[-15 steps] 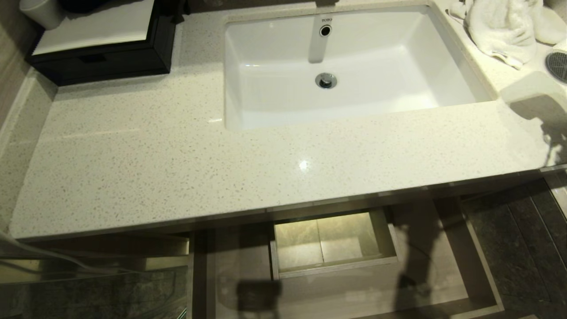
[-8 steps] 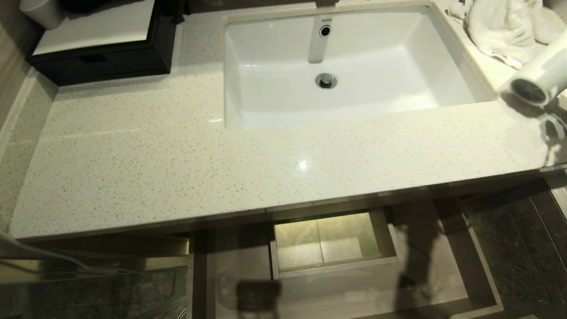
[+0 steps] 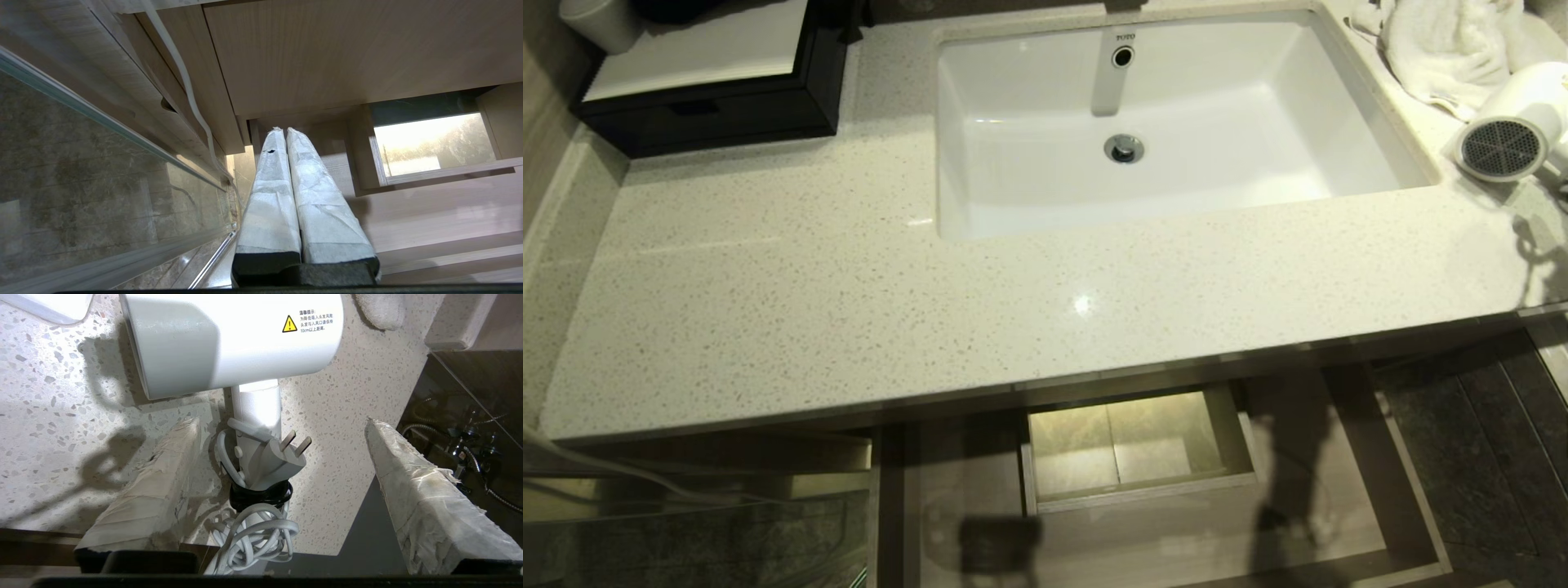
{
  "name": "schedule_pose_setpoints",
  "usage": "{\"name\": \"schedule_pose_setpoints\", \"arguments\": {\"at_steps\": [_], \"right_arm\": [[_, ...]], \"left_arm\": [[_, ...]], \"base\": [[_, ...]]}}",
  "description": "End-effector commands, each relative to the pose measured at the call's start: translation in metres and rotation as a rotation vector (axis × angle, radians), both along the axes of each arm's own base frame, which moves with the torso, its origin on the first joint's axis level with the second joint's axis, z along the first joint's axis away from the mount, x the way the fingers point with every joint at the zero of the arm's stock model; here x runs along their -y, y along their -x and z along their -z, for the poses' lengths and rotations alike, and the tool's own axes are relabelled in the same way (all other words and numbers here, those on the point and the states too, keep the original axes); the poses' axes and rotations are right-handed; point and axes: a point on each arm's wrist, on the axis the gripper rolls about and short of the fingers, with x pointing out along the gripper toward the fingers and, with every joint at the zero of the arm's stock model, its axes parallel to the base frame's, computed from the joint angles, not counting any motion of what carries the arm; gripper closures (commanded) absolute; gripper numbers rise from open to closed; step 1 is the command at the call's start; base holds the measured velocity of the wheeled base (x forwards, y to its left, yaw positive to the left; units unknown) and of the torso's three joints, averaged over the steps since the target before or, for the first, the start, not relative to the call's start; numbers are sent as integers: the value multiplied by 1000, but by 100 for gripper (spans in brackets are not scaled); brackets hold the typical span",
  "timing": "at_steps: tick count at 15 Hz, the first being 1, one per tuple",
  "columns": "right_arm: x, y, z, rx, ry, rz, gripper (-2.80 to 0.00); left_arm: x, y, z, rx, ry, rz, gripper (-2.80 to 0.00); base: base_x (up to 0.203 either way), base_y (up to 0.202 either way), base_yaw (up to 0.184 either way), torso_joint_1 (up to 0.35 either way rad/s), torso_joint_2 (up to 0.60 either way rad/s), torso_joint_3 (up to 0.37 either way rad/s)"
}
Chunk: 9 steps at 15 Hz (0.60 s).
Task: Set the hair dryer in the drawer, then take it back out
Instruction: Place it on the countertop
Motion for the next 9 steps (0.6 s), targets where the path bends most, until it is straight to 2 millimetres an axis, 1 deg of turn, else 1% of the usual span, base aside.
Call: {"name": "schedule_pose_setpoints", "arguments": {"at_steps": [1, 2, 4, 5, 6, 7, 8, 9], "right_arm": [[-14, 32, -12, 49, 2, 2, -280], [-22, 50, -16, 59, -6, 9, 0], [-39, 91, -16, 57, -12, 37, 0], [-49, 114, -11, 43, -19, 59, 0], [-59, 136, -1, 23, -31, 84, 0], [-64, 148, 9, -4, -51, 108, 0], [-67, 155, 15, -23, -86, 137, 0], [-69, 160, 16, -11, -100, 150, 0]], "left_arm": [[0, 0, 0, 1, 1, -1, 0], [0, 0, 0, 1, 1, 0, 0], [0, 0, 0, 1, 1, -1, 0], [0, 0, 0, 1, 1, -1, 0], [0, 0, 0, 1, 1, -1, 0], [0, 0, 0, 1, 1, -1, 0], [0, 0, 0, -1, 1, -1, 0], [0, 0, 0, 1, 1, -1, 0]], "base": [[0, 0, 0, 0, 0, 0], [0, 0, 0, 0, 0, 0], [0, 0, 0, 0, 0, 0], [0, 0, 0, 0, 0, 0], [0, 0, 0, 0, 0, 0], [0, 0, 0, 0, 0, 0], [0, 0, 0, 0, 0, 0], [0, 0, 0, 0, 0, 0]]}}
